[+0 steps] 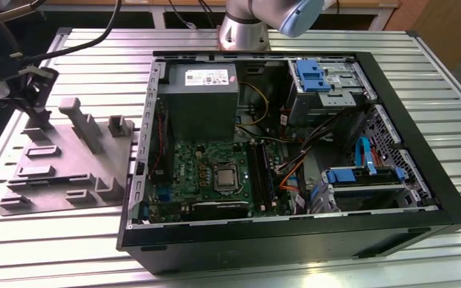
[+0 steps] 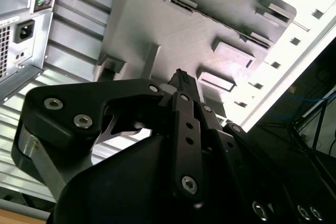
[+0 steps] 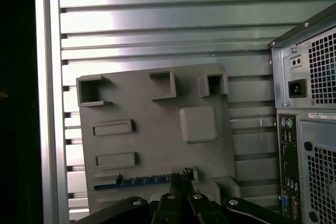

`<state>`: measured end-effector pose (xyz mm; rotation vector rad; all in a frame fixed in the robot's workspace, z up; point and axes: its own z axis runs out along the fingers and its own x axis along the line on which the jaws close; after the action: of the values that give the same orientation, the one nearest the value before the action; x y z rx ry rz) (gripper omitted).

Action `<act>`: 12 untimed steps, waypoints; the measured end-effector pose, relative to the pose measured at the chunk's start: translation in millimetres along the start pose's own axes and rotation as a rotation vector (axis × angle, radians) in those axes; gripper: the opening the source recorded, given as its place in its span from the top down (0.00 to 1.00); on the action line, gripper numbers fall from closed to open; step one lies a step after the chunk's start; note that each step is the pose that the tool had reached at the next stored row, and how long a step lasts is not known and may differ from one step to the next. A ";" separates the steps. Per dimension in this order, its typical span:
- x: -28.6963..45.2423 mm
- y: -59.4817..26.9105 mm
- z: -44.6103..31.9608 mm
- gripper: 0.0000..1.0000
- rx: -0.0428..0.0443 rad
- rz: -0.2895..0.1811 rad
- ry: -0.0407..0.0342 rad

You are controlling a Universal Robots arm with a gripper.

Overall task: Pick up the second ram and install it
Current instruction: 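Reach for the second ram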

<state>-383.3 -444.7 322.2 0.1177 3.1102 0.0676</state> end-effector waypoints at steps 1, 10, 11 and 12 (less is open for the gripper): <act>1.6 -1.0 1.1 0.90 -0.0001 0.000 -0.0001; 12.1 -9.2 11.2 0.90 -0.0001 0.000 -0.0001; 12.8 -9.9 12.7 0.90 -0.0002 0.000 -0.0002; 13.2 -10.8 14.2 0.90 -0.0003 0.000 -0.0002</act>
<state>-396.8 -453.8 307.3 0.1179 3.1099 0.0680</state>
